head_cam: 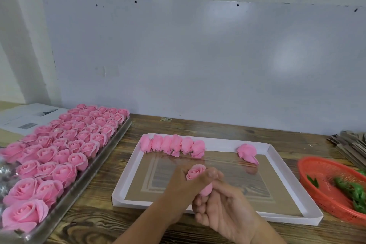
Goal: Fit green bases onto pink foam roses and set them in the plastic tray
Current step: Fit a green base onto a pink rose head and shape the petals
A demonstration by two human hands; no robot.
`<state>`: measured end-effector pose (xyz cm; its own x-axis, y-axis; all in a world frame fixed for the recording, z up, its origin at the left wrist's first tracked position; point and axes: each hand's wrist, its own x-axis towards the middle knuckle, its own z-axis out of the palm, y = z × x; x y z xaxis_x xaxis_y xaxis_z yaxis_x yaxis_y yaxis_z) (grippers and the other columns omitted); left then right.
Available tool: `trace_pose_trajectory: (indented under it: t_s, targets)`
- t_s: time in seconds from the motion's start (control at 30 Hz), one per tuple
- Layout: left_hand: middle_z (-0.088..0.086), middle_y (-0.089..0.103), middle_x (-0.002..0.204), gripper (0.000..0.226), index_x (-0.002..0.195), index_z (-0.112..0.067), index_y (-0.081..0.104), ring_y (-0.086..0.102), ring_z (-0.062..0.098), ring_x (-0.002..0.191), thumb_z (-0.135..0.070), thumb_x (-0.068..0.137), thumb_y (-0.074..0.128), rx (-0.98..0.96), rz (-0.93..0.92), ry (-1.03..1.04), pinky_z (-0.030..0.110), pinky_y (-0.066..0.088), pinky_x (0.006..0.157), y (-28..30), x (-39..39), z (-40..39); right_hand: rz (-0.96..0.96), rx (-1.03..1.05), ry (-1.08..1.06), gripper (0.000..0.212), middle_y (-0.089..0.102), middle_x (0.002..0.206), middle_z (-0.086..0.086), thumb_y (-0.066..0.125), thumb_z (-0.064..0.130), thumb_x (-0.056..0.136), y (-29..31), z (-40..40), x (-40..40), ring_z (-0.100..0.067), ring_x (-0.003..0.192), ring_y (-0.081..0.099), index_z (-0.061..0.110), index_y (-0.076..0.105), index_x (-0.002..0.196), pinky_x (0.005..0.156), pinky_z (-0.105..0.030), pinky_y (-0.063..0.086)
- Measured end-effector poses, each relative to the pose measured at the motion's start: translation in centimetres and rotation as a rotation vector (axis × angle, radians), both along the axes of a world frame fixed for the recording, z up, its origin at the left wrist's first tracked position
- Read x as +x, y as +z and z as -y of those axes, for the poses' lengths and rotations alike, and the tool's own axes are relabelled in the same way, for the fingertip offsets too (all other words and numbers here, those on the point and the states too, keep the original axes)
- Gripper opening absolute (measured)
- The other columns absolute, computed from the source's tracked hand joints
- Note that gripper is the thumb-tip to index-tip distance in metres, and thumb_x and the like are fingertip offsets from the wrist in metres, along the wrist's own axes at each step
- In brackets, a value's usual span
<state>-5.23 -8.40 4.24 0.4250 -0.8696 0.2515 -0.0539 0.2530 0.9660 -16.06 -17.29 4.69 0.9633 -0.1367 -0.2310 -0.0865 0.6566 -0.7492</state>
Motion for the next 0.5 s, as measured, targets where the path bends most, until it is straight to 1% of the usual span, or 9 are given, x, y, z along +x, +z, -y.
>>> trace_pose_trajectory:
  t_s: [0.07,0.1,0.17,0.23,0.3,0.33,0.4,0.43,0.5]
  targets:
    - [0.010,0.060,0.058,0.051,0.082,-0.003,0.070,0.050,0.012,0.039,-0.054,0.079,0.075,-0.033,0.051,0.109,0.020,0.040,0.039,0.07,0.09,0.27,-0.029,-0.004,-0.018,0.042,0.058,0.067,-0.013,0.061,0.042,0.081,-0.10,0.12,0.07,-0.019,0.056,0.056,0.002,0.072,0.083,0.056,-0.031,0.053]
    - [0.008,0.062,0.059,0.048,0.080,-0.003,0.069,0.054,0.014,0.042,-0.050,0.081,0.076,-0.060,0.082,0.162,0.022,0.042,0.040,0.09,0.14,0.36,-0.041,-0.006,-0.024,0.044,0.057,0.067,-0.012,0.059,0.044,0.082,-0.09,0.16,0.10,-0.019,0.056,0.055,0.002,0.071,0.082,0.056,-0.031,0.053]
    - [0.005,0.068,0.067,0.030,0.074,-0.010,0.071,0.062,0.014,0.056,-0.037,0.085,0.079,-0.097,0.165,0.279,0.026,0.050,0.049,0.09,0.26,0.50,-0.063,-0.010,-0.035,0.044,0.056,0.068,-0.013,0.059,0.046,0.083,-0.05,0.18,0.17,-0.018,0.056,0.054,0.003,0.070,0.084,0.055,-0.031,0.053]
    - [0.002,0.068,0.069,0.021,0.069,-0.014,0.071,0.063,0.010,0.064,-0.023,0.087,0.078,-0.094,0.196,0.385,0.023,0.050,0.059,-0.11,0.29,0.75,-0.079,-0.022,-0.042,0.045,0.056,0.068,-0.013,0.059,0.046,0.083,0.06,0.05,0.23,-0.018,0.055,0.054,0.004,0.071,0.087,0.054,-0.030,0.053]
    - [0.003,0.066,0.065,0.025,0.067,-0.008,0.069,0.060,0.010,0.061,-0.016,0.090,0.074,-0.083,0.206,0.453,0.022,0.047,0.059,-0.37,0.19,0.97,-0.088,-0.036,-0.035,0.046,0.056,0.068,-0.014,0.056,0.046,0.088,0.06,0.01,0.17,-0.018,0.053,0.054,0.003,0.071,0.091,0.054,-0.031,0.053]
    - [0.007,0.064,0.062,0.029,0.066,-0.005,0.067,0.058,0.014,0.058,-0.016,0.092,0.072,-0.079,0.211,0.472,0.024,0.046,0.057,-0.46,0.13,1.05,-0.092,-0.035,-0.024,0.047,0.056,0.069,-0.015,0.054,0.046,0.090,0.06,0.03,0.09,-0.019,0.053,0.054,0.001,0.069,0.091,0.055,-0.032,0.053]
    - [0.016,0.058,0.057,0.039,0.062,0.002,0.061,0.053,0.024,0.053,-0.018,0.095,0.067,-0.087,0.203,0.492,0.030,0.043,0.055,-0.57,0.15,1.12,-0.107,-0.032,0.002,0.047,0.057,0.069,-0.015,0.052,0.046,0.092,0.18,0.13,-0.06,-0.019,0.053,0.054,0.001,0.065,0.086,0.056,-0.033,0.054]
    - [0.017,0.056,0.054,0.042,0.060,0.004,0.059,0.050,0.023,0.052,-0.018,0.095,0.066,-0.094,0.200,0.504,0.029,0.041,0.054,-0.58,0.18,1.11,-0.119,-0.039,0.009,0.047,0.057,0.069,-0.015,0.051,0.046,0.091,0.28,0.19,-0.12,-0.019,0.053,0.054,0.002,0.064,0.082,0.057,-0.033,0.054]
    - [0.014,0.053,0.050,0.043,0.057,0.003,0.056,0.047,0.013,0.051,-0.016,0.095,0.067,-0.088,0.200,0.528,0.022,0.039,0.052,-0.67,0.24,1.14,-0.152,-0.089,0.024,0.048,0.057,0.068,-0.013,0.049,0.048,0.093,0.59,0.33,-0.36,-0.017,0.052,0.053,0.005,0.065,0.077,0.054,-0.030,0.053]
